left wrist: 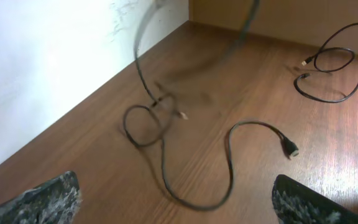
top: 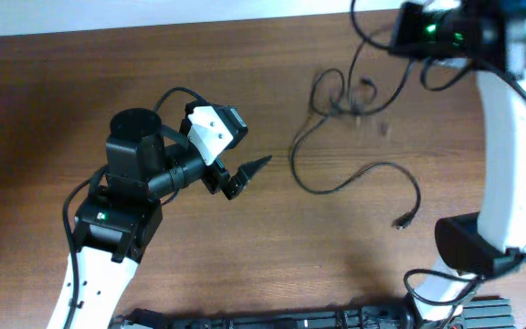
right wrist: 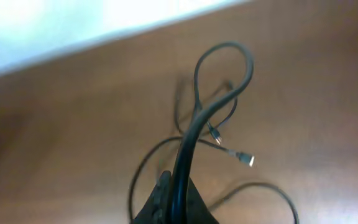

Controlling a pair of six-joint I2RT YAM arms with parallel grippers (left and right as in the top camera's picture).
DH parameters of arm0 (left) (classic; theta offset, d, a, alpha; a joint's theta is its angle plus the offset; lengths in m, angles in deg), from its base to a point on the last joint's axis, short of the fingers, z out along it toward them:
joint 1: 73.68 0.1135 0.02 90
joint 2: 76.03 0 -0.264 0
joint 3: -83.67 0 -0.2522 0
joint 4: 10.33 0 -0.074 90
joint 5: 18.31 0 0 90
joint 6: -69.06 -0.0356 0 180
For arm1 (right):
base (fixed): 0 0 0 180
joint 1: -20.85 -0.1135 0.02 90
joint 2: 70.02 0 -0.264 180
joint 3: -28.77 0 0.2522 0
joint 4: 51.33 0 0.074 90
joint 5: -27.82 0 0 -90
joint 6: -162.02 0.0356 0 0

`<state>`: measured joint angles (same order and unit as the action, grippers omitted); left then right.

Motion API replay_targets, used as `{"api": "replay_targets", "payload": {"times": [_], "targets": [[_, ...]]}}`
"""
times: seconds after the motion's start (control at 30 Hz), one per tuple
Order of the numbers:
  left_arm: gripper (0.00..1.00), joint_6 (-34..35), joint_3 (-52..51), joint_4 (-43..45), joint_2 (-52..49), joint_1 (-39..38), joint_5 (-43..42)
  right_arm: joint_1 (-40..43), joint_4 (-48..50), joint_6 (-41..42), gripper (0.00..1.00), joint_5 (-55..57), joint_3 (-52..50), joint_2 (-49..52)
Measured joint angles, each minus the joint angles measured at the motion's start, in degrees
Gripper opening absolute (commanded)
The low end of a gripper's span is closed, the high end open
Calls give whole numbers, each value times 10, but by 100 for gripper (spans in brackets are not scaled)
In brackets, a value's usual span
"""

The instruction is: Untangle cables

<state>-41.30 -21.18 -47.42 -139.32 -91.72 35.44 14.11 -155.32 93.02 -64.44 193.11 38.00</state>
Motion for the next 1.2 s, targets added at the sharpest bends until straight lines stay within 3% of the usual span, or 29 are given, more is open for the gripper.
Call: {"api": "replay_targets", "payload": {"times": [0.23, 0.6, 0.73, 1.2], "targets": [[99, 0, 0, 0, 0, 0, 0, 0, 47, 0, 4, 37, 147, -8], [99, 0, 0, 0, 0, 0, 0, 3, 64, 0, 4, 311, 161, -9], [99, 0, 0, 0, 0, 0, 0, 34, 47, 0, 4, 358, 161, -5], [99, 0, 0, 0, 0, 0, 0, 235, 22, 50, 4, 316, 161, 101]]}}
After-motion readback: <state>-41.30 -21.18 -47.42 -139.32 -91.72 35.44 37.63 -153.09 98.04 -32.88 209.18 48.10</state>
